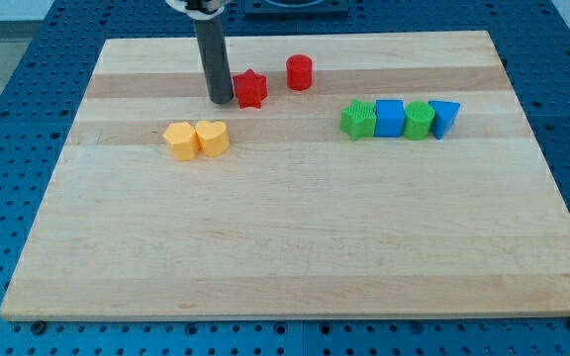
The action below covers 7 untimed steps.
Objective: Move the red star into the red circle
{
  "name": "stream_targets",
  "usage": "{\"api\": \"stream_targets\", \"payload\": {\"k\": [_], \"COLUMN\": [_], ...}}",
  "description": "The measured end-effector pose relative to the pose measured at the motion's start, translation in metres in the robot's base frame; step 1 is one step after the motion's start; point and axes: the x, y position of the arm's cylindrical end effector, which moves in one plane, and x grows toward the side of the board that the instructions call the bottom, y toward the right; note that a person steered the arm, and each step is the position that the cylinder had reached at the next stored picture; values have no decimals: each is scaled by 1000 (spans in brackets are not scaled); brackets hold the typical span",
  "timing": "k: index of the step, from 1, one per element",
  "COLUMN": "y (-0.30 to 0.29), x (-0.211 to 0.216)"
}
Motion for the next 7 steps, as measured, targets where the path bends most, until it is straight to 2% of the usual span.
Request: {"api": "stream_targets", "payload": {"k": [1, 2, 4, 7], "y": [-12, 1, 59, 80], "x": [-11, -18, -13, 3]}}
